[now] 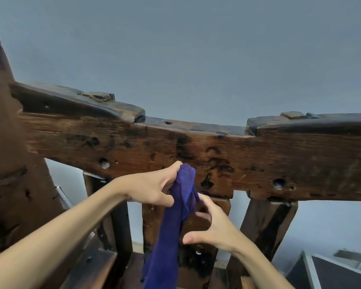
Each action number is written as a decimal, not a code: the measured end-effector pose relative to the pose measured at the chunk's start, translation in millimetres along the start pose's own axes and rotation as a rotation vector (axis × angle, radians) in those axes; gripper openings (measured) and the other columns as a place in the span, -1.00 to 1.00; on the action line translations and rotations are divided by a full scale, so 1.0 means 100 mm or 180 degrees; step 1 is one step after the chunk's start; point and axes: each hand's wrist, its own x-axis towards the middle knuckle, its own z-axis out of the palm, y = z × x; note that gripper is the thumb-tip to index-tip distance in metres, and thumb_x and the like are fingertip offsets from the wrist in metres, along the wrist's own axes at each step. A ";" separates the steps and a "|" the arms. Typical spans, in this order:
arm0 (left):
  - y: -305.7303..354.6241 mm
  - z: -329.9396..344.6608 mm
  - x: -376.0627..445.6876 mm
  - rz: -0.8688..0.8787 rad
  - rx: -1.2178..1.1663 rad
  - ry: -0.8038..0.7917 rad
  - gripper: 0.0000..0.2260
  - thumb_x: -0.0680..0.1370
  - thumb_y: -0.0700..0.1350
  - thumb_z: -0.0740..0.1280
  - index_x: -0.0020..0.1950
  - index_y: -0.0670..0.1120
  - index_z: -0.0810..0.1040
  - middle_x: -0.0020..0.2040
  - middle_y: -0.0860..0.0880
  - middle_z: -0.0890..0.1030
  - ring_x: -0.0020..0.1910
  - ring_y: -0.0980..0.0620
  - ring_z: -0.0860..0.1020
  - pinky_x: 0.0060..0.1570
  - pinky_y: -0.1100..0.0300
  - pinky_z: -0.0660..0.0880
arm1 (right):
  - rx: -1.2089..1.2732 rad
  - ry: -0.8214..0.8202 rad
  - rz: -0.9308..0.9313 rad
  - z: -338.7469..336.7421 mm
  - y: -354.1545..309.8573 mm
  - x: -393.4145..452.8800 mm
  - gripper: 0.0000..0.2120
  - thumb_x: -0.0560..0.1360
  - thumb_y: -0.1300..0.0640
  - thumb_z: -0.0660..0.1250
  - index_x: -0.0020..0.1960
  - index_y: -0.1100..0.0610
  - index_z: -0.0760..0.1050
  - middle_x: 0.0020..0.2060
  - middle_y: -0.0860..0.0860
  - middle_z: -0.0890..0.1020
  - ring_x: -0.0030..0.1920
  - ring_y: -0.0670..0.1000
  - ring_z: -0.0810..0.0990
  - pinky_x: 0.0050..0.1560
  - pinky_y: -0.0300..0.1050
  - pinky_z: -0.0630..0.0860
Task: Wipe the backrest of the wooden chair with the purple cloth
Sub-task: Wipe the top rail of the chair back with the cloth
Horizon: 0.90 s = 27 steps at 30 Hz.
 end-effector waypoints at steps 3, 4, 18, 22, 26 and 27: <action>-0.02 -0.03 0.00 0.0037 0.0647 0.0472 -0.73 0.58 -0.16 0.41 0.14 -0.14 0.34 -0.08 0.01 0.48 -0.15 0.14 0.42 -0.07 -0.05 0.50 | -0.0414 0.0538 -0.0117 0.18 -0.03 0.07 -0.26 0.08 -0.51 0.56 0.19 -0.58 0.33 0.18 -0.62 0.33 0.24 -0.40 0.43 0.12 -0.45 0.48; -0.04 -0.03 0.01 0.0132 0.0742 0.0643 -0.78 0.59 -0.12 0.41 0.10 -0.13 0.40 -0.09 0.01 0.50 -0.15 0.14 0.44 -0.02 -0.07 0.50 | -0.0490 0.0826 -0.0251 0.20 -0.04 0.11 -0.36 0.16 -0.50 0.52 0.18 -0.43 0.45 0.16 -0.48 0.45 0.21 -0.32 0.48 0.13 -0.34 0.53; -0.30 -0.10 0.03 0.0239 0.1338 0.2113 -0.65 0.60 0.12 0.34 -0.26 -0.08 0.50 -0.33 -0.01 0.54 -0.37 0.17 0.43 -0.28 0.20 0.36 | -0.0810 0.0976 -0.0033 0.12 -0.11 0.51 -0.84 0.50 -0.15 0.42 -0.09 -0.08 0.65 0.08 -0.08 0.54 0.25 -0.05 0.40 0.31 0.00 0.42; -0.48 -0.32 -0.16 -0.0552 0.0363 0.1303 -0.62 0.49 0.24 0.46 -0.04 -0.08 0.64 -0.15 0.00 0.71 -0.18 0.14 0.65 -0.15 0.17 0.55 | 0.0878 0.0146 0.0119 -0.11 -0.24 0.48 -0.80 0.57 -0.05 0.38 0.10 0.03 0.66 0.14 0.01 0.68 0.19 0.00 0.62 0.26 -0.02 0.48; -0.69 -0.34 -0.30 -0.1135 -0.0911 -0.0285 -0.60 0.38 0.05 0.62 0.10 -0.13 0.68 0.09 -0.10 0.74 0.07 -0.05 0.71 -0.01 0.16 0.63 | 0.1606 0.0011 0.0319 -0.14 -0.43 0.45 -0.75 0.58 -0.11 0.36 0.13 0.01 0.66 0.14 0.12 0.71 0.17 0.11 0.68 0.10 -0.10 0.62; -0.74 -0.33 -0.31 -0.1087 -0.0976 -0.0562 -0.68 0.42 -0.01 0.60 0.09 -0.13 0.70 0.07 -0.09 0.74 0.01 -0.02 0.72 -0.03 0.20 0.63 | 0.1695 0.0100 0.0394 -0.14 -0.45 0.45 -0.74 0.55 -0.14 0.38 0.09 0.00 0.66 0.11 0.11 0.71 0.14 0.10 0.70 0.05 -0.14 0.62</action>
